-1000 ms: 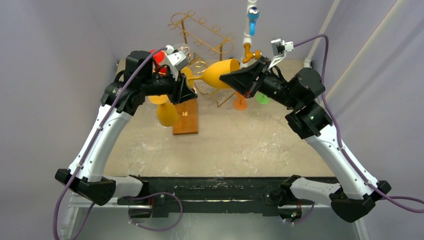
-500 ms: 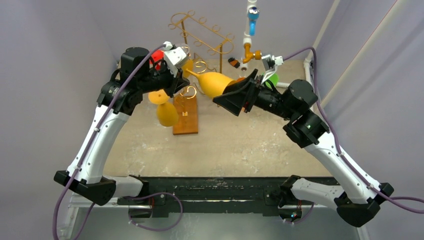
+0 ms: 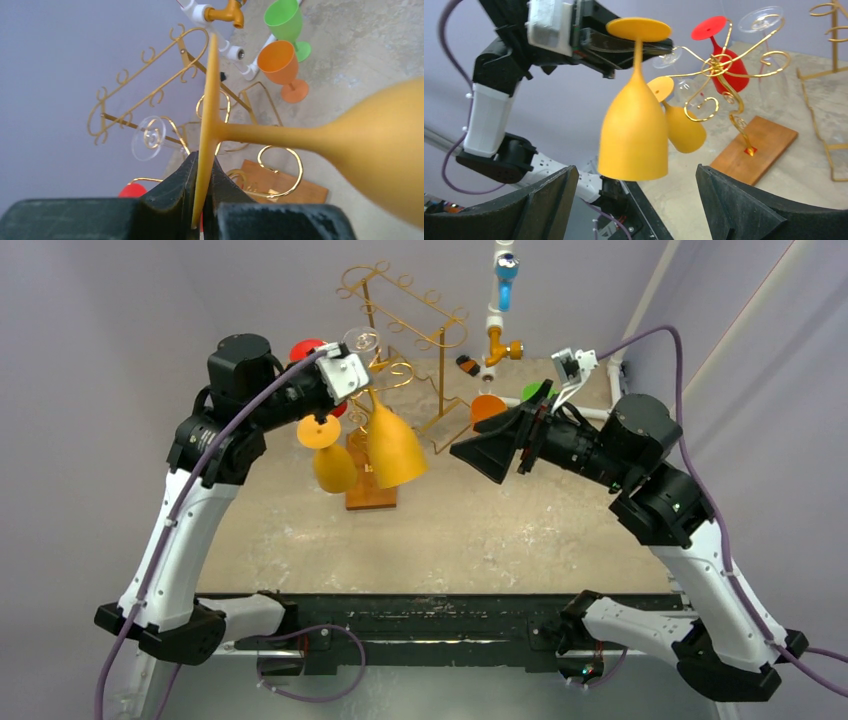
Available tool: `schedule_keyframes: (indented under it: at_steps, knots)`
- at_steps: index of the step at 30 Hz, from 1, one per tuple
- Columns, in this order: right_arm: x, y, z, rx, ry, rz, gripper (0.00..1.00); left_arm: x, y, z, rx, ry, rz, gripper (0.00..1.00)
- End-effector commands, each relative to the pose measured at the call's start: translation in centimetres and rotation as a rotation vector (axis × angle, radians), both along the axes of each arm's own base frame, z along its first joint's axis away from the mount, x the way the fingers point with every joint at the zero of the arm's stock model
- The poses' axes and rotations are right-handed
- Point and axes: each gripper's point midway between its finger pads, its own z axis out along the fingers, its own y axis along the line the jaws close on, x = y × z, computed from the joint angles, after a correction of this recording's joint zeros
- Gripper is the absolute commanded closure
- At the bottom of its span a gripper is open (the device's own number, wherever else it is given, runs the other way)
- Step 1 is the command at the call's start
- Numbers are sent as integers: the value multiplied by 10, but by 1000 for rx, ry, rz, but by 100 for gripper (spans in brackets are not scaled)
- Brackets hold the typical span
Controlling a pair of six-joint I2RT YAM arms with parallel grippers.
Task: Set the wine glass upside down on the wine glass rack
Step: Turn the wine glass upside down at the wine rack.
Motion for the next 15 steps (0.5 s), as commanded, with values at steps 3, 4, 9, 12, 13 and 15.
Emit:
schedule_keyframes:
  at_steps: [3,4,9,12,13,15]
  knots:
    - [5,-19,13,-58,-34,-92,1,-22,6,59,24,-375,-70,100]
    - [4,-13,16,-42,-37,-62,1,-24,6,62,24,-388,-73,100]
    - [10,28,8,23,-11,101,1,-30,7,70,41,-457,-92,100]
    - [8,51,9,76,-2,203,1,-28,9,69,65,-484,-88,100]
    - [5,58,9,83,-6,227,1,-27,9,68,75,-494,-84,100]
    - [-2,73,11,90,-33,268,1,-26,11,68,93,-522,-78,100]
